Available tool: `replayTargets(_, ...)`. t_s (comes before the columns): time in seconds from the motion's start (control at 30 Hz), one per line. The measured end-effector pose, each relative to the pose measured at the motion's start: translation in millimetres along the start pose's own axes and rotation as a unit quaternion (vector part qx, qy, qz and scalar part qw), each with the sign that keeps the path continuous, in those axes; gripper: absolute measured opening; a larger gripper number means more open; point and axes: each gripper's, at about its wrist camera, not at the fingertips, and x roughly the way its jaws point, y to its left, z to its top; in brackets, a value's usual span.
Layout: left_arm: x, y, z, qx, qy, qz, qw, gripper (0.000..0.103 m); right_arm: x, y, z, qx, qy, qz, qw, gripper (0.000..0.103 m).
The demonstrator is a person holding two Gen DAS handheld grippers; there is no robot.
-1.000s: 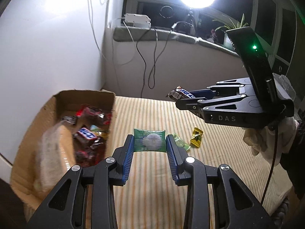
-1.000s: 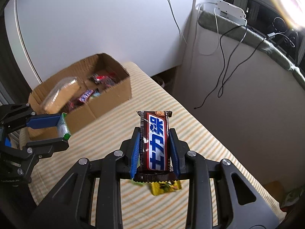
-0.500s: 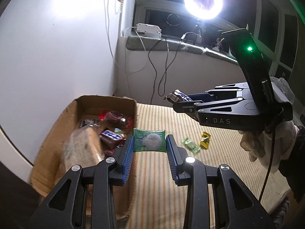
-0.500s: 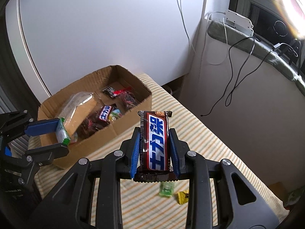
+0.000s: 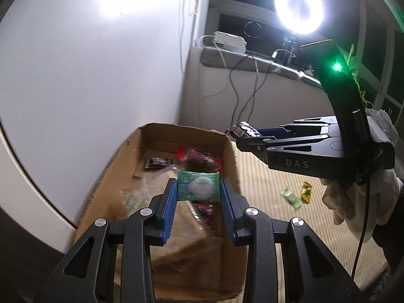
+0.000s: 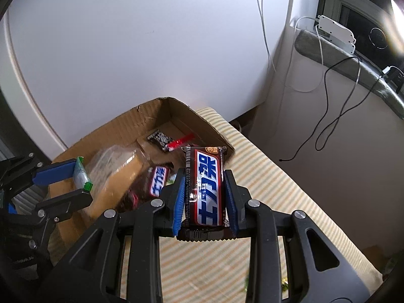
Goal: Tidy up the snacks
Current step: 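Carry both snacks into the cardboard box and open both tools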
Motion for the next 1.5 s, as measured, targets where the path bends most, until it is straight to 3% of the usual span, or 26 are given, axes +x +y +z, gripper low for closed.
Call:
replayTargets(0.37,10,23,4,-0.014,0.0,0.008,0.9999,0.032,37,13,21,0.011,0.017,0.002,1.0,0.03)
replayTargets(0.8,11,26,5,-0.017,-0.001,0.012,0.9998,0.036,45,22,25,0.001,0.023,0.007,1.0,0.03)
replayTargets(0.87,10,25,5,-0.017,-0.002,0.014,0.9998,0.04,44,22,25,0.001,0.021,0.006,1.0,0.037)
replayTargets(0.93,9,24,5,-0.015,-0.002,0.015,0.9998,0.04,41,23,25,0.002,0.014,0.006,1.0,0.057)
replayTargets(1.07,8,24,5,-0.014,-0.004,0.017,0.9998,0.049,34,25,27,-0.003,0.001,0.002,1.0,0.065)
replayTargets(1.2,5,21,3,-0.009,-0.005,0.017,0.9998,0.053,28,24,27,-0.004,-0.007,-0.007,1.0,0.081)
replayTargets(1.33,5,20,4,-0.013,-0.005,0.015,0.9998,0.055,20,21,25,0.003,-0.013,-0.015,1.0,0.088)
replayTargets(1.5,0,12,3,-0.008,-0.008,0.013,0.9998,0.056,8,16,21,0.01,-0.018,-0.02,1.0,0.088)
